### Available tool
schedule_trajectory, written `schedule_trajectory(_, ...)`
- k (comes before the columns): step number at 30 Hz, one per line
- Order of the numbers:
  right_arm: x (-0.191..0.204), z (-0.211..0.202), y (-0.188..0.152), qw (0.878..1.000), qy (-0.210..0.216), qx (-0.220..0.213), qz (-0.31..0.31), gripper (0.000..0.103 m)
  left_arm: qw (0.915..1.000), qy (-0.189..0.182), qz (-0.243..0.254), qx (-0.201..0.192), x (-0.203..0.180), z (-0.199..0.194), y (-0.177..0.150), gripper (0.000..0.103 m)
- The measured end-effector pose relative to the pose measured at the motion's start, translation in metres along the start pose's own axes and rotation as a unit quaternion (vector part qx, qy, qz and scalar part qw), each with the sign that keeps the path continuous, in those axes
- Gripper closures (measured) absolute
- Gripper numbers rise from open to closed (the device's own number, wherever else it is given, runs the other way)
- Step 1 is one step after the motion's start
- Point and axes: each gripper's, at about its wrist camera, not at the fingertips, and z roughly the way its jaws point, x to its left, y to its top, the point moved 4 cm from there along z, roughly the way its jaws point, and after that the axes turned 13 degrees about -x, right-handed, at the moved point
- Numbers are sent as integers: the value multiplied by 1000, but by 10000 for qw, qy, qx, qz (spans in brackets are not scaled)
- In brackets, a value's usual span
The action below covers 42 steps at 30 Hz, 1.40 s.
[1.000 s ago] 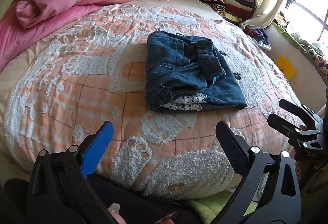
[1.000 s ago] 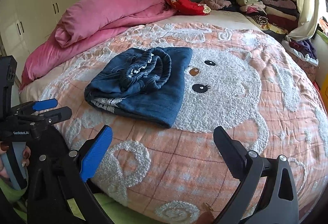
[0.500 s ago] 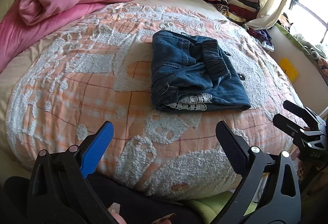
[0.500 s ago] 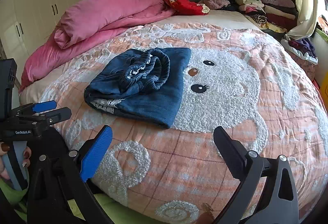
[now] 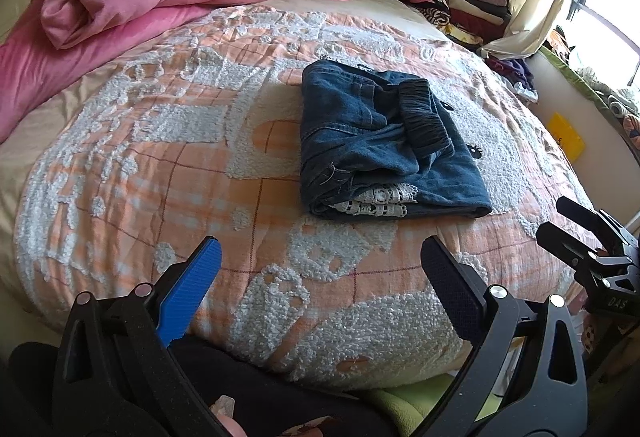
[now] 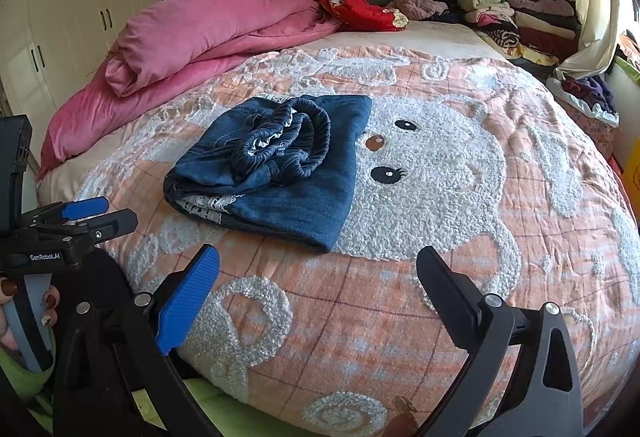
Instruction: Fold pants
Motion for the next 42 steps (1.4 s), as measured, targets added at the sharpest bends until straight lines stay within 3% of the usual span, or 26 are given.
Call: schedule_trajectory(42,-3,-2,1,10000,-59,-11,10,5,10000,36,6,54,2,0,0,10)
